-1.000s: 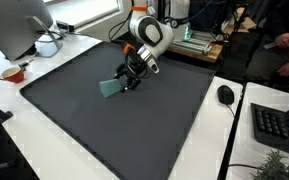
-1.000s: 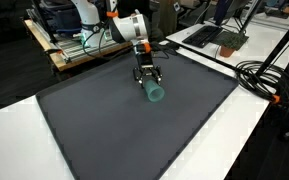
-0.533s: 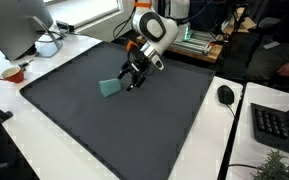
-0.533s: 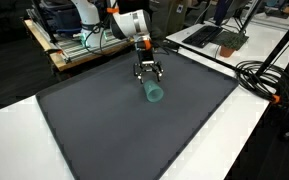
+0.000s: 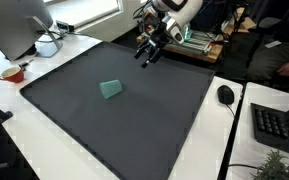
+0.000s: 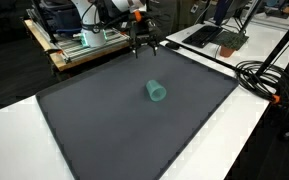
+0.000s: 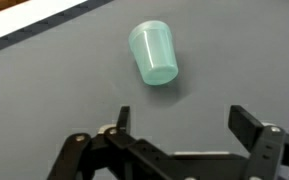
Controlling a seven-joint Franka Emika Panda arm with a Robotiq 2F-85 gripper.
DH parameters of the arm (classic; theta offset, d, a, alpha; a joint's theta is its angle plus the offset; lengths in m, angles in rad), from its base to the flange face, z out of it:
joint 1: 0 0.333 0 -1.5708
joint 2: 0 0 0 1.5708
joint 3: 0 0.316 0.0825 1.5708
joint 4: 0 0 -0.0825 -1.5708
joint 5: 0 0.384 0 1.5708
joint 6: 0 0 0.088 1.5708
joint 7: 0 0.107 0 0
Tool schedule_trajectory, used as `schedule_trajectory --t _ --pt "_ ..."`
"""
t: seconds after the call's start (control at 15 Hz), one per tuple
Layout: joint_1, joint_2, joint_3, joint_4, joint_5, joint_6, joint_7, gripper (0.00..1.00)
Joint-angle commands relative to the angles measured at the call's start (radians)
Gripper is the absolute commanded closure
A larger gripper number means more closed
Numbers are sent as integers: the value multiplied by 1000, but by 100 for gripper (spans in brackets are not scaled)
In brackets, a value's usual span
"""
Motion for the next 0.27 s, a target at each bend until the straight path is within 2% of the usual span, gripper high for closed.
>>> schedule_trajectory --t 0.0,0.07,0.2 --pt "48 -251 59 -169 -18 14 188 0" --pt "25 -104 32 -68 -1 6 96 0" --pt "54 -190 51 -126 -2 6 152 0"
